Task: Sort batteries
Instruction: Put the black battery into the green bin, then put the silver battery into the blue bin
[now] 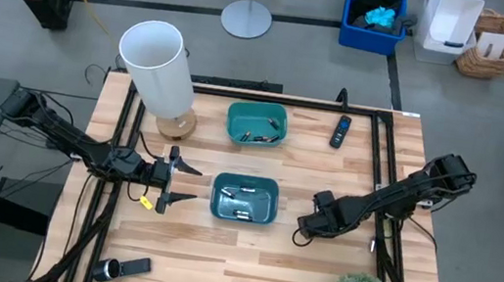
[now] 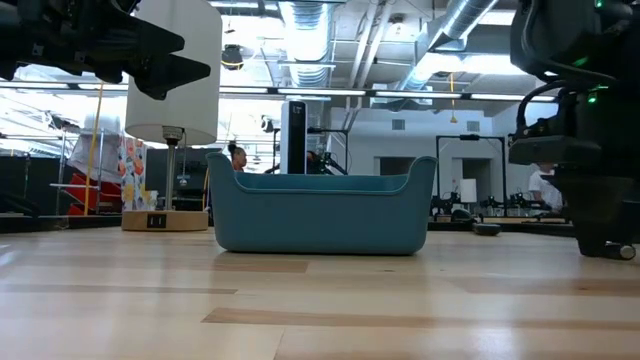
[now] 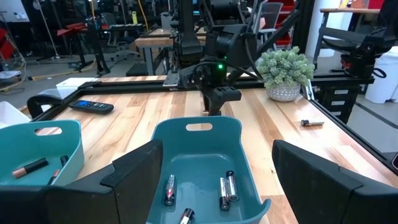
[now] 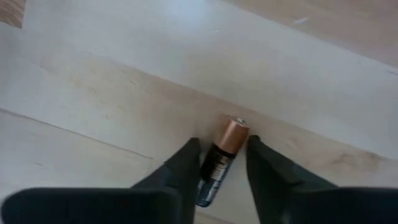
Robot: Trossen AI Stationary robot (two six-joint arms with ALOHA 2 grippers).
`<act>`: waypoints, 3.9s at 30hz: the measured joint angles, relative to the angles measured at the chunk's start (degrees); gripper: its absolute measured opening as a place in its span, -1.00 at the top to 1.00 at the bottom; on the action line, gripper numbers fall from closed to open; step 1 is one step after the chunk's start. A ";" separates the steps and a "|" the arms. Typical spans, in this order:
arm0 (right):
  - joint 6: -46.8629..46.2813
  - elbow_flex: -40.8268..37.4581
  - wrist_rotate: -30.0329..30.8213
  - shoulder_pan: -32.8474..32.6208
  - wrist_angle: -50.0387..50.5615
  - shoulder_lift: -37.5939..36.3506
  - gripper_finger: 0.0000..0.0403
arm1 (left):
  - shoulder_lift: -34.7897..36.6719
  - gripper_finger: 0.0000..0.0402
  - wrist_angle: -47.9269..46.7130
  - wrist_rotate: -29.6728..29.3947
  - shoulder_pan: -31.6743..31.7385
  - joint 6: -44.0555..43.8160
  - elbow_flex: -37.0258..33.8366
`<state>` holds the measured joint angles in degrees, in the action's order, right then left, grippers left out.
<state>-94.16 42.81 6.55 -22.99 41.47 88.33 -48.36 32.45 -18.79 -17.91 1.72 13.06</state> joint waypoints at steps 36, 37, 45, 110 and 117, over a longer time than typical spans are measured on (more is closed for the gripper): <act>11.61 3.85 5.62 2.45 2.63 1.08 0.85 | 0.02 -0.47 0.10 -0.02 0.02 0.00 0.00; 12.22 3.97 5.83 2.46 2.67 1.05 0.85 | 0.02 -0.47 0.10 -0.02 0.02 0.00 0.00; 16.74 6.00 8.83 2.93 3.01 1.01 0.84 | 0.02 -0.47 0.22 -0.02 0.02 0.00 0.00; 43.52 16.59 24.28 6.56 7.07 -20.42 -0.31 | 0.00 -0.47 -0.05 -0.07 1.42 -0.02 0.00; 19.89 16.59 19.55 -6.28 14.88 -14.35 -0.31 | 0.00 -0.47 1.51 -0.04 1.42 -0.04 0.02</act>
<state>-74.27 59.40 26.10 -29.27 56.36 73.98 -48.36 33.96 -18.83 -16.49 1.68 13.08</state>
